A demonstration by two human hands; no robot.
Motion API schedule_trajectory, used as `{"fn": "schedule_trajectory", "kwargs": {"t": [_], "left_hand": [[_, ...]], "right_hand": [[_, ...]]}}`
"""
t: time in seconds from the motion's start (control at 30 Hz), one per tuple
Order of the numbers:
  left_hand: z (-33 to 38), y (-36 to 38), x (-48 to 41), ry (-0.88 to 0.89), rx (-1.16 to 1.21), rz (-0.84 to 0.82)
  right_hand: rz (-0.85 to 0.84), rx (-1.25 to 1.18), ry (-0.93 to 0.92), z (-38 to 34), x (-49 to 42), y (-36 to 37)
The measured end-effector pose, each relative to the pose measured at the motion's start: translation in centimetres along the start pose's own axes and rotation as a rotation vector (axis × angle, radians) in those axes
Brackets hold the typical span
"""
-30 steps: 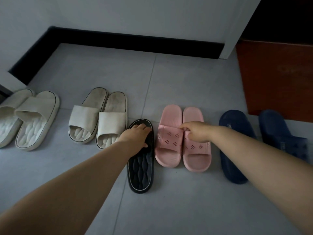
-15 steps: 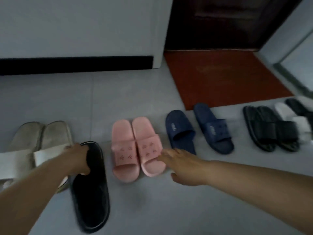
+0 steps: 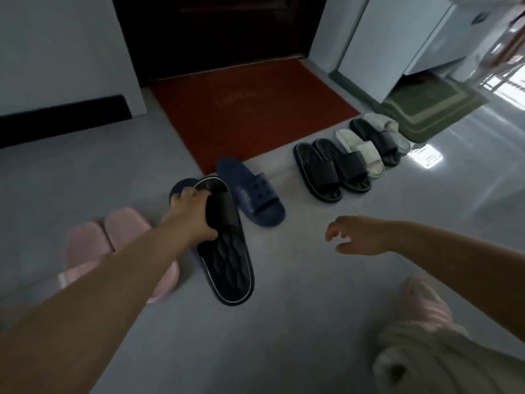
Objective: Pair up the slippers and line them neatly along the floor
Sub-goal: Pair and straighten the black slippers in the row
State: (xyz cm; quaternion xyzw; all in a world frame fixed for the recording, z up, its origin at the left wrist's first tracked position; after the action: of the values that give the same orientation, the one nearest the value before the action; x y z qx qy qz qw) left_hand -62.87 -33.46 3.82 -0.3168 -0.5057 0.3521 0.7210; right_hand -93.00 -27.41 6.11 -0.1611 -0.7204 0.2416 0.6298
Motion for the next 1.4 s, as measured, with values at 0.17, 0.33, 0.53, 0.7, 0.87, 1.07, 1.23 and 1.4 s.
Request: {"fn": "schedule_trajectory", "kwargs": {"t": [0.17, 0.33, 0.53, 0.7, 0.87, 1.07, 1.23, 1.4], "left_hand": [[11.0, 2.9, -7.0, 0.074, 0.101, -0.032], [19.3, 3.0, -14.9, 0.028, 0.161, -0.016], [23.0, 1.7, -23.0, -0.168, 0.156, -0.025], [22.7, 1.8, -25.8, -0.315, 0.090, -0.083], [20.5, 2.9, -25.0, -0.439, 0.079, -0.120], [19.0, 3.7, -25.2, -0.396, 0.110, -0.091], [18.2, 4.0, -25.5, -0.314, 0.158, -0.022], [18.5, 4.8, -25.7, -0.258, 0.308, 0.032]], "right_hand": [[0.006, -0.063, -0.072, 10.5, -3.5, -1.7], [0.129, -0.194, -0.125, 18.6, -10.0, -6.9], [0.335, -0.195, -0.143, 22.2, -19.1, -11.7], [0.295, 0.236, -0.266, 21.2, -24.2, -12.7], [0.324, 0.151, -0.385, 20.0, -23.9, -14.5], [0.232, 0.168, -0.344, 18.1, -23.6, -14.5], [0.340, 0.258, -0.207, 20.3, -22.7, -12.9], [0.344, 0.225, 0.008, 26.4, -20.5, -13.0]]}}
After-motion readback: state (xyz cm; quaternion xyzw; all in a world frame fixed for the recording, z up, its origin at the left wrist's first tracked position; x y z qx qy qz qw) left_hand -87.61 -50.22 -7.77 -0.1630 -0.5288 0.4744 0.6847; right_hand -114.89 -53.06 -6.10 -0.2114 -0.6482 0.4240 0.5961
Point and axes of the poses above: each hand's wrist, its own x-axis away from the middle knuckle, its own y-axis out of the palm, z = x × y, the point moved 4 cm from there along -x, towards the middle knuckle, and after that the axes turned 10 degrees about -z, right-handed, at the moved point
